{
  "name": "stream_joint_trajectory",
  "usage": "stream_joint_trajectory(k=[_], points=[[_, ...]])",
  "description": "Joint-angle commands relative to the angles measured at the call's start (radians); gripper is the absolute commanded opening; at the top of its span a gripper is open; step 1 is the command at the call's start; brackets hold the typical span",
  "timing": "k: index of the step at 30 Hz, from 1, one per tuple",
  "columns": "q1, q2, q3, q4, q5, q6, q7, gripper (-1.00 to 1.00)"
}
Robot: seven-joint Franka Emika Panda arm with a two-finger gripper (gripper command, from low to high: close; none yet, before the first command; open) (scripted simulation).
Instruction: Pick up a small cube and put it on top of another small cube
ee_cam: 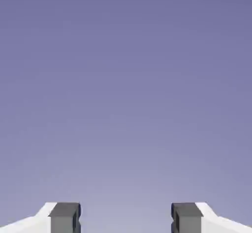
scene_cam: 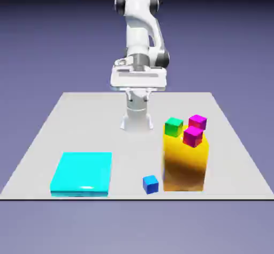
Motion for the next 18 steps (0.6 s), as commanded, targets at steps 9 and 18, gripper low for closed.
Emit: stream_joint_trajectory(k=[9, 18], points=[[-0.16, 0.326, 0.141, 0.186, 0.131, -0.211, 0.292, 0.0], [-0.319, 0.652, 0.283, 0.372, 0.263, -0.421, 0.583, 0.0]])
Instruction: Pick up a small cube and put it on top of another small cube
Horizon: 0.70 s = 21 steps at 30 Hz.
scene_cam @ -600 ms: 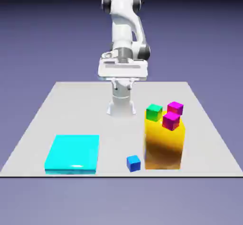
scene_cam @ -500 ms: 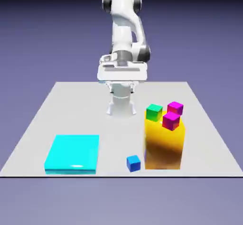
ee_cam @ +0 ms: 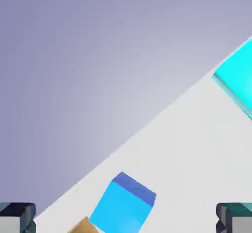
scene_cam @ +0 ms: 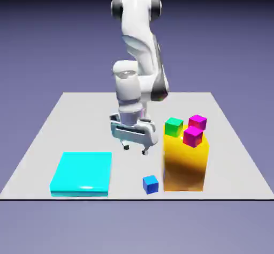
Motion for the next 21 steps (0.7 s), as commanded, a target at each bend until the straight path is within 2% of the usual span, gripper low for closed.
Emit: stream_joint_trajectory(k=[1, 9, 15, 16, 21], points=[[-0.017, 0.036, 0.016, 0.021, 0.015, -0.023, 0.032, 0.0], [-0.145, 0.296, 0.128, 0.169, 0.119, -0.191, 0.264, 0.0], [-0.094, 0.45, 0.118, 0.173, 0.119, -0.035, 0.251, 0.0], [-0.094, 0.45, 0.118, 0.173, 0.119, -0.035, 0.251, -1.0], [-0.141, 0.305, 0.128, 0.169, 0.119, -0.182, 0.264, -1.0]])
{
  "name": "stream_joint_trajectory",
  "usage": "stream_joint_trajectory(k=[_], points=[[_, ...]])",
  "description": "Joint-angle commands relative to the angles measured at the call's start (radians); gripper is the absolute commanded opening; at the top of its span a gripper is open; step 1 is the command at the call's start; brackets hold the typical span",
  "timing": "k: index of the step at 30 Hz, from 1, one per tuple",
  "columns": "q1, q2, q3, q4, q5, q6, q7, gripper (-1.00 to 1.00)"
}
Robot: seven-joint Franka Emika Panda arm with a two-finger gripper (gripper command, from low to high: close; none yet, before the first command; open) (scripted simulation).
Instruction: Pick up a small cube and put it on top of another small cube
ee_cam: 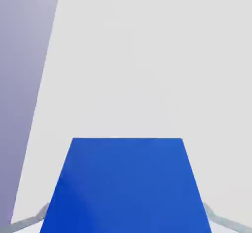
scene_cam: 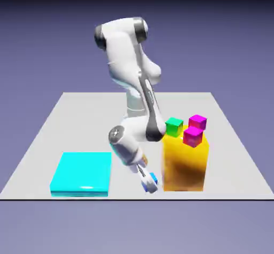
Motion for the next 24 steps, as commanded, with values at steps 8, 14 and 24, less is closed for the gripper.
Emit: stream_joint_trajectory(k=[8, 14, 24], points=[[0.129, -0.266, -0.027, 0.135, -0.017, -0.289, 0.198, -1.0], [0.069, -0.464, 0.155, 0.209, 0.106, -0.532, 0.361, -1.0], [0.089, -0.424, 0.194, 0.126, 0.123, -0.405, 0.352, 1.0]])
